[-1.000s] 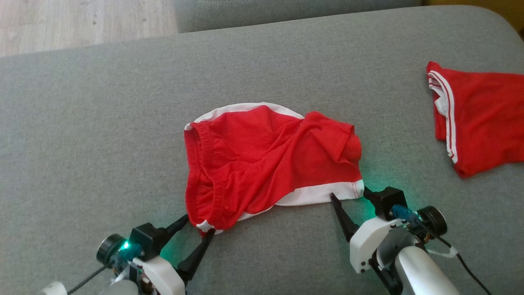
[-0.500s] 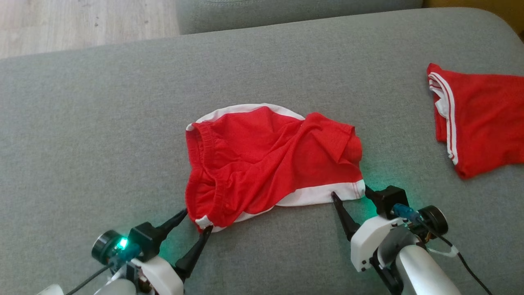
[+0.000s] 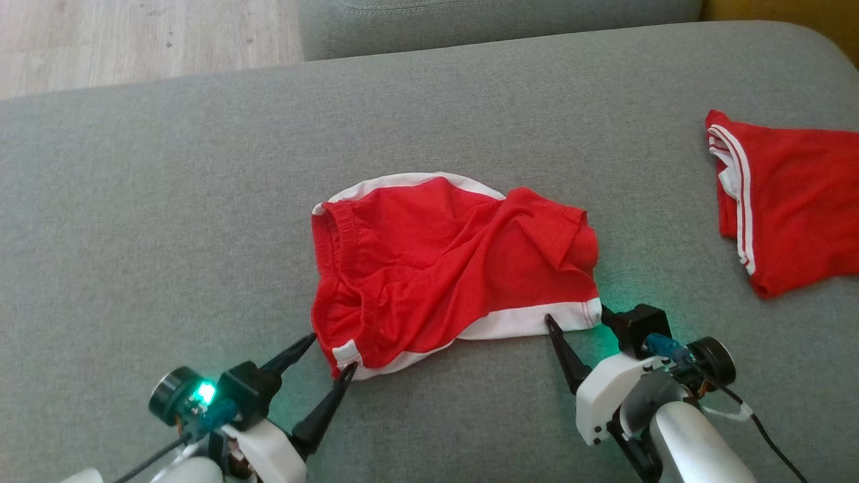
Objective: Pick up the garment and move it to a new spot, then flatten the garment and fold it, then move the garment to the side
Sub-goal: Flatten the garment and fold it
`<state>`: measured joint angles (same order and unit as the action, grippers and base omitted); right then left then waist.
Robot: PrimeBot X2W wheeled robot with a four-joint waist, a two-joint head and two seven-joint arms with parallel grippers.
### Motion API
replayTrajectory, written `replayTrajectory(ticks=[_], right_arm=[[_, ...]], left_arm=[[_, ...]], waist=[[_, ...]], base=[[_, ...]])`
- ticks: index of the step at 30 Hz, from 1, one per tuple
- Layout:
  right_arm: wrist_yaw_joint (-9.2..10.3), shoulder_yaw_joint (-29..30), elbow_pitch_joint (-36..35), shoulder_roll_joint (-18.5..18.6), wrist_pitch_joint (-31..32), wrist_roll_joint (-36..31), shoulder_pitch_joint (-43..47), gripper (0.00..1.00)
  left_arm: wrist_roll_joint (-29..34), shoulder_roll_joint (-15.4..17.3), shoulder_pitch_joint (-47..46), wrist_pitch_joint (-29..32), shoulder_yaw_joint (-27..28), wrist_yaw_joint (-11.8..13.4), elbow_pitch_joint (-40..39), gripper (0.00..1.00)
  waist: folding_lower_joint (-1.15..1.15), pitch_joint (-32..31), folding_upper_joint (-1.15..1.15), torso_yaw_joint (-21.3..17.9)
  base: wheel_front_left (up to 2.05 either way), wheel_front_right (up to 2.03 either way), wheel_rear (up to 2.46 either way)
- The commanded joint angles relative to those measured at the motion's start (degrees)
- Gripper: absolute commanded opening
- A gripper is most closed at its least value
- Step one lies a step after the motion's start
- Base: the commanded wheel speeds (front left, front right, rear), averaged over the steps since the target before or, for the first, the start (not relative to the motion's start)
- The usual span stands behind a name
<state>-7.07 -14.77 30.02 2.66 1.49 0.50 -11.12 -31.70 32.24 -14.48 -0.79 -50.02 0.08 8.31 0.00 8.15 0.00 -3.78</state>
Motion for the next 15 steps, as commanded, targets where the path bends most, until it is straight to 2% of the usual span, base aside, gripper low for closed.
replayTrajectory(ticks=[1,10,15], right_arm=[[-0.42,-1.4,-1.7,0.2,-0.7,0.4,-1.3,1.00],[-0.42,-1.3,-1.7,0.2,-0.5,0.5,-1.1,1.00],[-0.42,-1.3,-1.7,0.2,-0.5,0.5,-1.3,1.00]], left_arm=[[0.3,2.3,-0.6,0.1,1.9,0.6,-1.9,1.00],[0.1,3.4,0.7,1.6,1.6,2.1,-4.7,1.00],[0.0,2.9,0.5,1.7,0.9,1.6,-4.8,1.00]], waist=[[0.00,0.0,0.00,0.0],[0.00,-0.1,0.00,-0.1],[0.00,0.1,0.00,-0.2]], base=[[0.00,0.00,0.00],[0.00,0.00,0.00],[0.00,0.00,0.00]])
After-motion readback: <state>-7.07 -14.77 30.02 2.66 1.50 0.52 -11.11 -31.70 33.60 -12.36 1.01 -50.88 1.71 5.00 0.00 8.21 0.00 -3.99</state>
